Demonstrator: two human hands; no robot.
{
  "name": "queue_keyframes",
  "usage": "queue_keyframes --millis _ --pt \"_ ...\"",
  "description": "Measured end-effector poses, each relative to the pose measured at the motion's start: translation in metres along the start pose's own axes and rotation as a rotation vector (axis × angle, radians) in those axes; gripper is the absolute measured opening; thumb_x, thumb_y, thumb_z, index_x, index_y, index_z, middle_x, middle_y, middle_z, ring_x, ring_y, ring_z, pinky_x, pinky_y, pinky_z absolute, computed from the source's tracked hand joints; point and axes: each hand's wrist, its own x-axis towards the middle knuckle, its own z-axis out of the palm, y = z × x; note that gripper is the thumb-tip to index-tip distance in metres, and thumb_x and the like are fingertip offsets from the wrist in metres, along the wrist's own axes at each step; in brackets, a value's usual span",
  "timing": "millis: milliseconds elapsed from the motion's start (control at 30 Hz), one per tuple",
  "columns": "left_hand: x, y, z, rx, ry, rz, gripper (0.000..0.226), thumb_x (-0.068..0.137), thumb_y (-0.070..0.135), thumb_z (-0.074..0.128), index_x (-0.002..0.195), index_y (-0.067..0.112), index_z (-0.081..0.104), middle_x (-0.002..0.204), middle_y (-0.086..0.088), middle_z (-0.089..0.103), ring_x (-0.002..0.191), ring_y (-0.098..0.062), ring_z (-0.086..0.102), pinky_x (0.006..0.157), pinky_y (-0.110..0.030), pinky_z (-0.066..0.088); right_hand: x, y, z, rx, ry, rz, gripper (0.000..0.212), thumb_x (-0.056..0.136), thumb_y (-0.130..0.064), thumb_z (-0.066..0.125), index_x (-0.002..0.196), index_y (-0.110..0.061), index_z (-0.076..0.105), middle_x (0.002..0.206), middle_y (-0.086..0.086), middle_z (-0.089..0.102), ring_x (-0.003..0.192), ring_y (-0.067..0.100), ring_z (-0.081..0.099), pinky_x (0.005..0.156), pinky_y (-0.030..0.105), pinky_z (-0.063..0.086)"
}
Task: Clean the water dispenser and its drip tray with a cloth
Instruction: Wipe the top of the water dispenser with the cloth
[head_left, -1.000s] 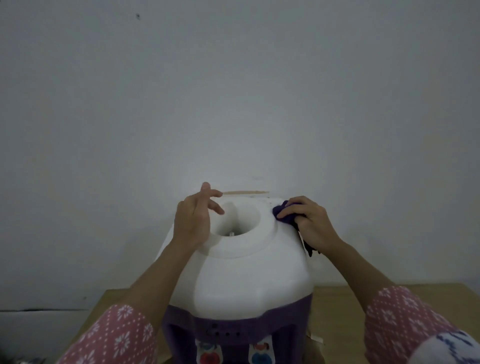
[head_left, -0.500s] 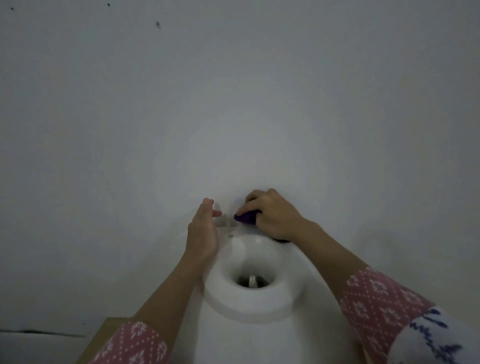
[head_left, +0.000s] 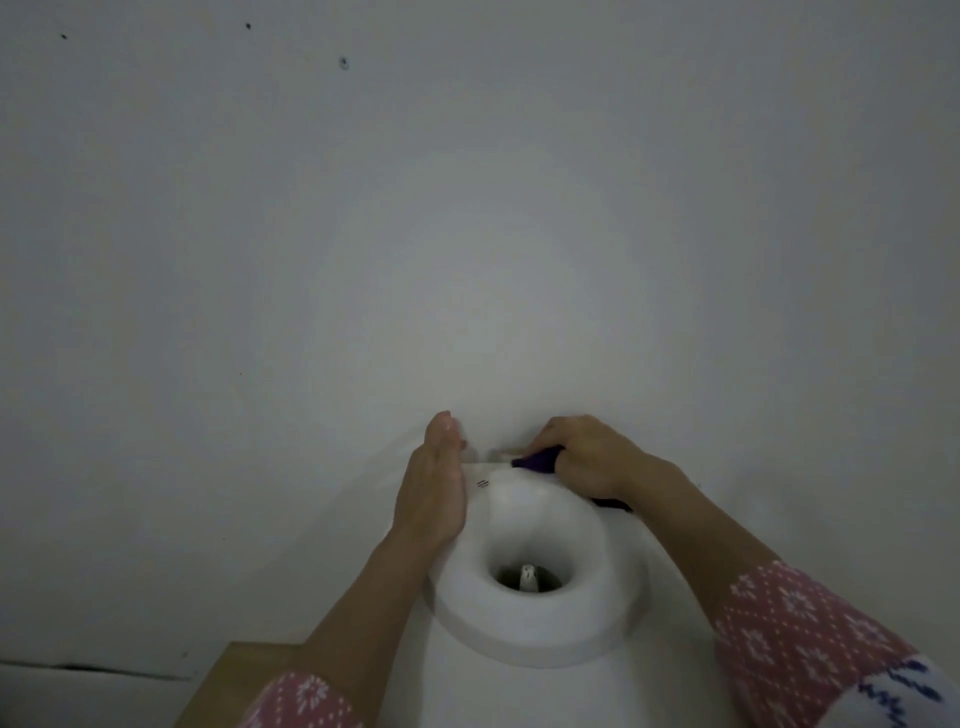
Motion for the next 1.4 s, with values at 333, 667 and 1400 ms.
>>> queue_keyframes --millis 333,667,1400 --pt "-0.004 0.005 -0.002 -0.071 0.076 0.018 0.033 0.099 0.040 0.014 0.079 0.041 0.040 0.090 0.016 0.054 0.084 0.007 0.044 0.084 -0.027 0.027 -0.005 -0.002 -0.030 0.045 0.062 0.055 0.048 0.071 0.006 0.039 0.094 -0.022 0.070 0.112 0.003 0.063 0.102 0.021 0.053 0.091 0.032 0.045" --pt "0.001 0.000 -0.001 -0.158 0.074 -0.038 0.034 0.097 0.048 0.017 0.079 0.047 0.046 0.097 0.015 0.058 0.096 -0.008 0.049 0.086 -0.029 0.030 0.025 -0.026 0.016 -0.057 -0.030 -0.111 0.051 0.083 0.004 0.037 0.108 -0.028 0.068 0.118 0.000 0.056 0.112 0.024 0.046 0.096 0.040 0.042" --pt "-0.015 0.010 -0.002 0.151 -0.209 0.329 0.051 0.087 0.052 0.019 0.125 0.037 0.048 0.097 0.020 0.067 0.096 -0.015 0.059 0.080 -0.008 0.038 -0.074 0.047 -0.013 0.215 0.486 0.206 0.034 0.087 -0.005 0.048 0.108 -0.021 0.068 0.113 0.005 0.060 0.104 0.020 0.052 0.085 0.020 0.034"
